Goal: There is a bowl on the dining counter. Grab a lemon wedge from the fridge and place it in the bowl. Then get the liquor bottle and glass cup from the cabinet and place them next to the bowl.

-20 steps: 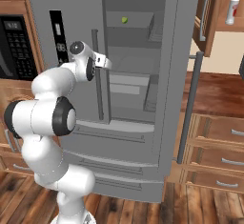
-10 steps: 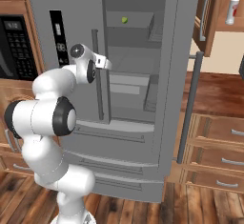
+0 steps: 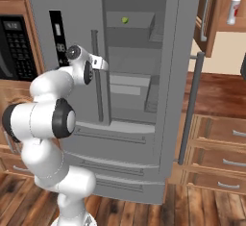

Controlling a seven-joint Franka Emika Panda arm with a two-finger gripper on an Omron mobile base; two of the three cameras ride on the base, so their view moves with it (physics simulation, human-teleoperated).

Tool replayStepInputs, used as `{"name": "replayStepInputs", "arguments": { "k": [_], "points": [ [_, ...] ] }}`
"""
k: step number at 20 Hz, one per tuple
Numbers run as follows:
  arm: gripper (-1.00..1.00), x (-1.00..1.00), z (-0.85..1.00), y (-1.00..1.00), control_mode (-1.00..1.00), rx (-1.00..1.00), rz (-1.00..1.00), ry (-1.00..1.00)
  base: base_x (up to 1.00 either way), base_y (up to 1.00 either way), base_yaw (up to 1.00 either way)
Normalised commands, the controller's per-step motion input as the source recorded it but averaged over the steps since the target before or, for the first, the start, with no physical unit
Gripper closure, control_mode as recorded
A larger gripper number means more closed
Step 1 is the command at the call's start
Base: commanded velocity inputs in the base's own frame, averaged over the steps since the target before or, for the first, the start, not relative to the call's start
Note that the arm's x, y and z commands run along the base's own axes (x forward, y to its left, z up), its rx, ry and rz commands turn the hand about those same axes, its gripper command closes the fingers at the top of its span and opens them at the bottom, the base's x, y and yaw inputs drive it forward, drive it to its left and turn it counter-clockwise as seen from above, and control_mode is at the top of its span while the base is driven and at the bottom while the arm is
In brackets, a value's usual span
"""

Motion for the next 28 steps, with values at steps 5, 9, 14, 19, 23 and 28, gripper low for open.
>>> {"name": "replayStepInputs", "arguments": {
  "k": [5,9,14,19,23,28],
  "points": [
    [1.0,-0.7,0.0,0.91,-1.0,0.0,0.1,-0.01,0.0,0.0,0.0],
    [1.0,-0.98,0.0,0.99,-1.0,0.0,0.14,-0.03,0.0,0.0,0.0],
    [1.0,-1.0,0.0,1.0,-1.0,0.0,0.15,-0.04,0.0,0.0,0.0],
    [1.0,-1.0,0.06,1.0,-1.0,0.0,0.13,-0.02,0.0,0.0,0.0],
    [1.0,-0.94,0.12,1.0,-1.0,0.0,0.09,0.0,0.0,0.0,0.0],
    [1.0,-0.85,0.16,1.0,-1.0,0.0,0.06,0.0,0.0,0.0,0.0]
  ]
}}
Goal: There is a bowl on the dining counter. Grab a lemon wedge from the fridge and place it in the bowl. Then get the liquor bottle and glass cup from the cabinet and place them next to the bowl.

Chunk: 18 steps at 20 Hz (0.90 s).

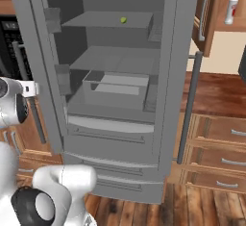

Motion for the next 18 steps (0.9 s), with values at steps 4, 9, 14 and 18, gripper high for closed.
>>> {"name": "replayStepInputs", "arguments": {
  "k": [4,9,14,18],
  "points": [
    [-1.0,-0.86,0.21,0.65,-1.0,0.0,0.0,0.0,0.0,0.0,0.0],
    [-1.0,-1.0,0.18,-0.47,-1.0,0.0,0.0,0.0,0.0,0.0,0.0],
    [-1.0,-0.97,0.29,-1.0,-1.0,0.01,-0.01,0.0,0.0,0.0,0.0],
    [-1.0,-0.34,0.44,-1.0,-1.0,0.01,-0.01,0.0,0.0,0.0,0.0]
  ]
}}
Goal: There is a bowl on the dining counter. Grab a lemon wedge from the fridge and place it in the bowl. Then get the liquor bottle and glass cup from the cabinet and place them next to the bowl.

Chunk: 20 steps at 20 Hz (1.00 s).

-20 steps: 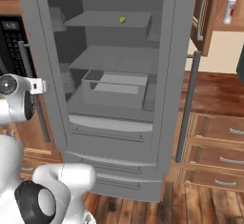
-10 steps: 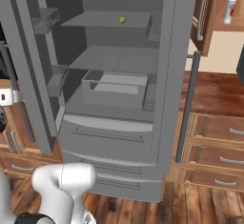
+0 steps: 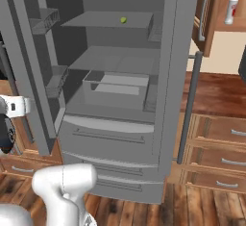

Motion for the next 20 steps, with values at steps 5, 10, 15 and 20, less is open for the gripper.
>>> {"name": "replayStepInputs", "arguments": {
  "k": [5,10,15,20],
  "points": [
    [-1.0,0.29,0.46,-0.95,-1.0,0.04,0.0,0.0,0.0,0.0,0.0],
    [-1.0,0.77,0.32,-0.66,-1.0,0.05,0.0,0.0,0.0,0.0,0.0],
    [-1.0,0.93,0.07,-0.16,-1.0,0.07,0.0,0.0,0.0,0.0,0.0],
    [-1.0,0.93,0.0,0.02,-1.0,0.07,0.0,0.0,0.0,0.0,0.0]
  ]
}}
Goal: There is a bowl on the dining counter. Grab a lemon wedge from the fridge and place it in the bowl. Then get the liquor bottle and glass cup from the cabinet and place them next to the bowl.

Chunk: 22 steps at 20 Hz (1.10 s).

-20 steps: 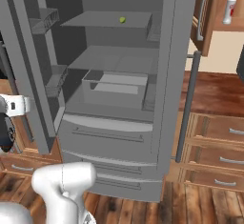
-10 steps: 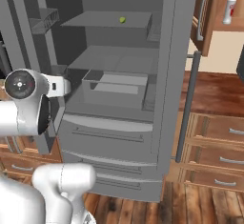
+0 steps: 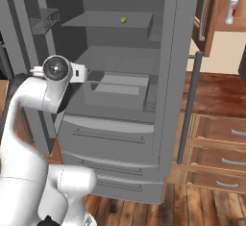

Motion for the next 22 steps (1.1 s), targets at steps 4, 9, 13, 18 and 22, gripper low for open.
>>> {"name": "replayStepInputs", "arguments": {
  "k": [4,9,13,18,22],
  "points": [
    [-1.0,0.95,0.0,0.15,-1.0,0.09,0.0,0.02,0.0,0.0,0.0],
    [-1.0,0.95,0.0,0.26,-1.0,0.12,0.02,0.06,0.0,0.0,0.0],
    [-1.0,0.66,0.0,0.4,-1.0,0.1,0.05,0.03,0.0,0.0,0.0],
    [-1.0,0.15,-0.01,0.59,-1.0,0.06,0.1,0.0,0.0,0.0,0.0],
    [-1.0,0.0,-0.05,0.71,-1.0,0.02,0.12,0.0,0.0,0.0,0.0]
  ]
}}
